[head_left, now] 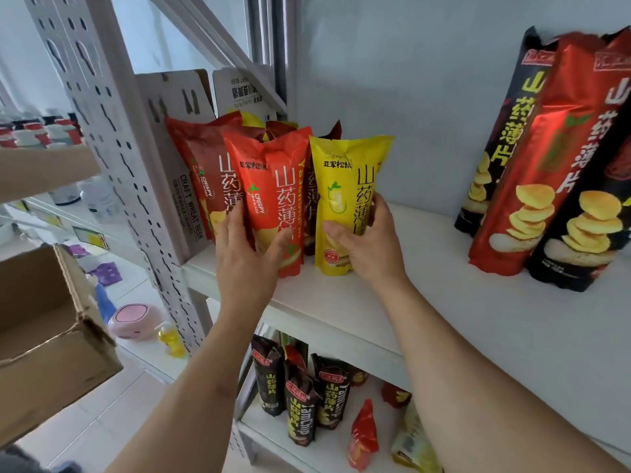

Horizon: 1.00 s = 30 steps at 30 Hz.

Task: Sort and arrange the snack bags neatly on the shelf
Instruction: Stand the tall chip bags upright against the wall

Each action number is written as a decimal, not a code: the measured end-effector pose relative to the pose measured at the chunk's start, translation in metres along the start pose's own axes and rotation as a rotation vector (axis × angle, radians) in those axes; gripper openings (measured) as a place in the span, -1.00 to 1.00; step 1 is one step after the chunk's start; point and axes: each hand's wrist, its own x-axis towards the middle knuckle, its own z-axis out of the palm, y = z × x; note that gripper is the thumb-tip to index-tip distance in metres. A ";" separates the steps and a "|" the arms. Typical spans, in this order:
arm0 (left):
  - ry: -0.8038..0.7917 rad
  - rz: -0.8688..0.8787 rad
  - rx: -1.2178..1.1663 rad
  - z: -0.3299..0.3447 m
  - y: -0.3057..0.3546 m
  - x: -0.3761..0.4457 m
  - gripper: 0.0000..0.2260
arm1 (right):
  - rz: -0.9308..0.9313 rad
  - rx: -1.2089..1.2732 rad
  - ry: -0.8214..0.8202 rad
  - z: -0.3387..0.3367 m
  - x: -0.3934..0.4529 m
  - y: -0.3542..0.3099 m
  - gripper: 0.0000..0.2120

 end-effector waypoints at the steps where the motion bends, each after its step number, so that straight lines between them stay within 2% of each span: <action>1: 0.026 0.016 -0.001 0.000 0.000 -0.003 -0.26 | 0.011 -0.030 -0.014 -0.002 -0.003 0.000 -0.07; 3: 0.112 0.077 -0.020 0.000 0.000 -0.009 -0.34 | 0.035 -0.098 -0.029 -0.009 -0.009 0.001 0.00; 5: 0.216 0.246 -0.009 0.002 -0.002 -0.011 -0.46 | 0.063 -0.174 -0.029 -0.017 -0.015 0.002 0.00; 8: 0.285 0.611 0.056 0.010 0.000 -0.012 -0.65 | 0.043 -0.371 -0.034 -0.031 -0.021 0.003 -0.20; 11: 0.150 0.834 0.040 0.025 0.019 -0.018 -0.80 | -0.018 -0.603 -0.064 -0.051 -0.029 0.000 -0.49; 14: 0.001 0.938 0.021 0.047 0.040 -0.028 -0.82 | -0.062 -0.812 -0.079 -0.078 -0.038 -0.006 -0.58; 18: -0.130 0.927 -0.055 0.083 0.071 -0.038 -0.79 | -0.088 -1.005 0.016 -0.121 -0.048 -0.011 -0.64; 21: -0.240 0.835 -0.064 0.110 0.094 -0.045 -0.72 | -0.124 -1.000 0.160 -0.156 -0.055 -0.009 -0.72; 26: -0.511 0.546 -0.100 0.144 0.134 -0.058 -0.63 | -0.087 -0.841 0.440 -0.217 -0.060 0.006 -0.74; 30: -0.679 0.293 -0.175 0.175 0.161 -0.068 -0.42 | -0.049 -0.646 0.647 -0.260 -0.050 0.024 -0.60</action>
